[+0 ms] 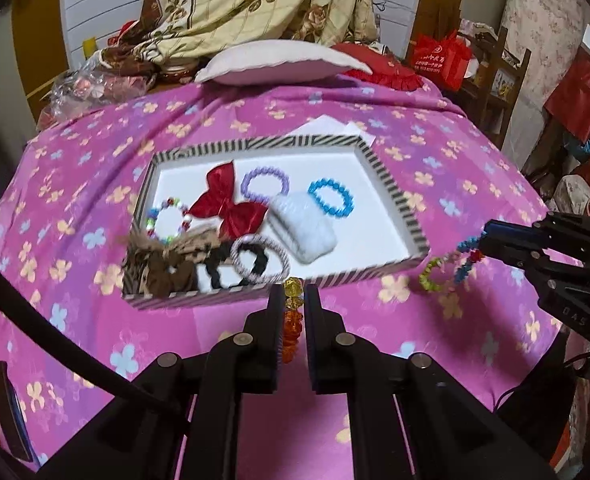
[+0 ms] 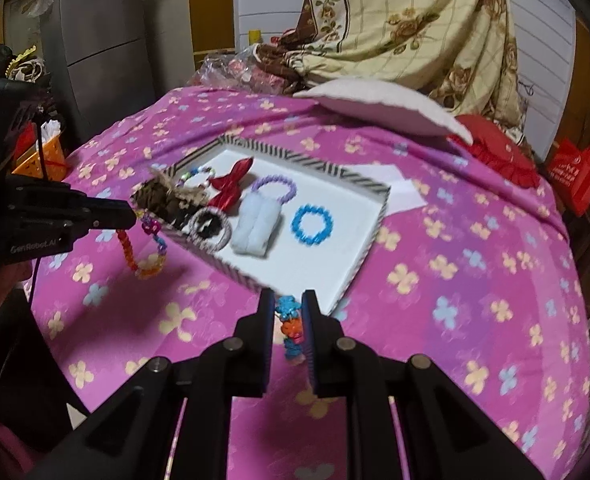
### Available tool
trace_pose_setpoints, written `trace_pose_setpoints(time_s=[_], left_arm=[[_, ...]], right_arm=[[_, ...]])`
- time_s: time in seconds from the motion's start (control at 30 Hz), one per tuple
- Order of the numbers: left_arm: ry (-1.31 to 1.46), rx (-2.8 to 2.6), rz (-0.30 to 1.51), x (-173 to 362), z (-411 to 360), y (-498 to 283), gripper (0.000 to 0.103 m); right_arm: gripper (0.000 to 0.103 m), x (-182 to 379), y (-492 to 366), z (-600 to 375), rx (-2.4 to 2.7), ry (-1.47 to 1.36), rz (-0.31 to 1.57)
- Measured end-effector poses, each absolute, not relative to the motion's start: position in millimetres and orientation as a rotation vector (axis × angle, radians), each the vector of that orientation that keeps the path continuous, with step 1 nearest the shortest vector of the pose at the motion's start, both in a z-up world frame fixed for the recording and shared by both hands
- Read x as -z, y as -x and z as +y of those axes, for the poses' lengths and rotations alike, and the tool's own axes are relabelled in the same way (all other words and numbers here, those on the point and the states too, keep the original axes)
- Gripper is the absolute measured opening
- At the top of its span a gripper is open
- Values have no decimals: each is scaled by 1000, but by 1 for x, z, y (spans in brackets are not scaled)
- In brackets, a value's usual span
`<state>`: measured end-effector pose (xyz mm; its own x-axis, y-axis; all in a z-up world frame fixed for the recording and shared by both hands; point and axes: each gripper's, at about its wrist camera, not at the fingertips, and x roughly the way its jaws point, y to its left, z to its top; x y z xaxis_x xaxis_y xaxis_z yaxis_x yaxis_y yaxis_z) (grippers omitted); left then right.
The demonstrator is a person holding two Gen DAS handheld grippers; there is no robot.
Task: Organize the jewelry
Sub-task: 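Carry both bracelets into the white box and open both tools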
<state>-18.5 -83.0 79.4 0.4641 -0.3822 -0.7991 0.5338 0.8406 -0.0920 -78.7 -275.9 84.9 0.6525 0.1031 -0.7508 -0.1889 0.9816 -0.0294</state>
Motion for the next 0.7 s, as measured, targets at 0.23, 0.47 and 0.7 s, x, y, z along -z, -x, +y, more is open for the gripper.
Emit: trace_pose_setpoints(time_s=[0.23,0.47,0.7], left_arm=[[-207,586,907,-90,-115,16,16],[-221,593,920,-87,-140,10,16],[-220,595,940,-78,-159,2,16]], right_arm=[[14,-102,53,-291,-129,119,828],[14,-103,25,-299,-114,118,833],[14,-94,-2,-304,-111,85,851]])
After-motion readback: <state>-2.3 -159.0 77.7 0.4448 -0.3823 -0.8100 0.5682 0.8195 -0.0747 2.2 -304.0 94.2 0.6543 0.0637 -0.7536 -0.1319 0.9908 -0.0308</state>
